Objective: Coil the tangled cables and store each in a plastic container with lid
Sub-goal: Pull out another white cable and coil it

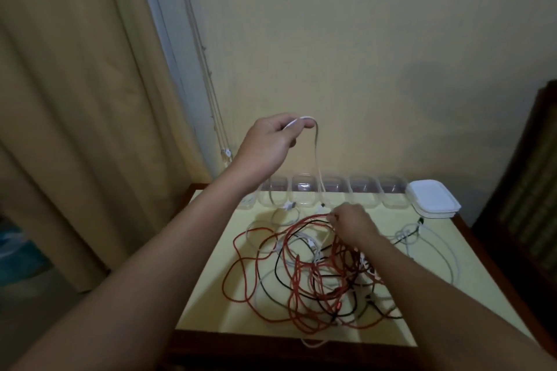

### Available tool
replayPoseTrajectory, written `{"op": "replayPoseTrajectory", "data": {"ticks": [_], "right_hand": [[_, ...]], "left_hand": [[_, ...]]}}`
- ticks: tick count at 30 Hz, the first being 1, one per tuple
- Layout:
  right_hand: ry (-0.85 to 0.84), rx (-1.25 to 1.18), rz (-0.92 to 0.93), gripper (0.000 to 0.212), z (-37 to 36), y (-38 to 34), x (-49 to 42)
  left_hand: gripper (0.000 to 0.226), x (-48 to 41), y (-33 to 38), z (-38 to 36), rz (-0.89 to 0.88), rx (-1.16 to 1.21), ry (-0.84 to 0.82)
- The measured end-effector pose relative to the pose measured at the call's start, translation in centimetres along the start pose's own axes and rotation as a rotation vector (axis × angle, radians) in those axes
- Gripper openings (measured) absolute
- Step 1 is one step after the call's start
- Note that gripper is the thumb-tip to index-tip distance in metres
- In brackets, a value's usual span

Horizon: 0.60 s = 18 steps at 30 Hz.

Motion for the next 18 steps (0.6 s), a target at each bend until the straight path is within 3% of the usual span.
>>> {"op": "replayPoseTrajectory", "data": {"ticks": [7,10,12,15,18], "right_hand": [[0.429,-0.703,0.062,0.026,14.1,-4.1,-3.0],[0.576,-0.824,0.185,0.027,18.5,-5.0,-1.9],[0.553,-0.775,0.219,0.025,18.7,-5.0,-0.8],[0.384,-0.609,0.225,0.021,16.8,-4.2,0.7],[0.27,-0.765,0.187,0.02,15.2,-3.6,1.6]], "left_hand": [[0.03,-0.5,-2.0,2.3,0.175,0.05,0.062],[0.031,-0.2,-2.7,1.8,0.218,0.122,0.039],[0.03,0.1,-3.3,1.2,0.249,0.128,0.023],[0.03,0.6,-5.0,0.0,0.314,0.131,0.009],[0.029,1.2,-7.0,-1.9,0.369,0.045,-0.048]]}}
Point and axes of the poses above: each hand's wrist, its own x-axis away from the middle knuckle, its own z-axis out of the back of the hand, y = z × x, the point moved 5 cm from there along -x, towards the middle knuckle, and after that the axes turned 1 degree about y, right-handed, at the moved point
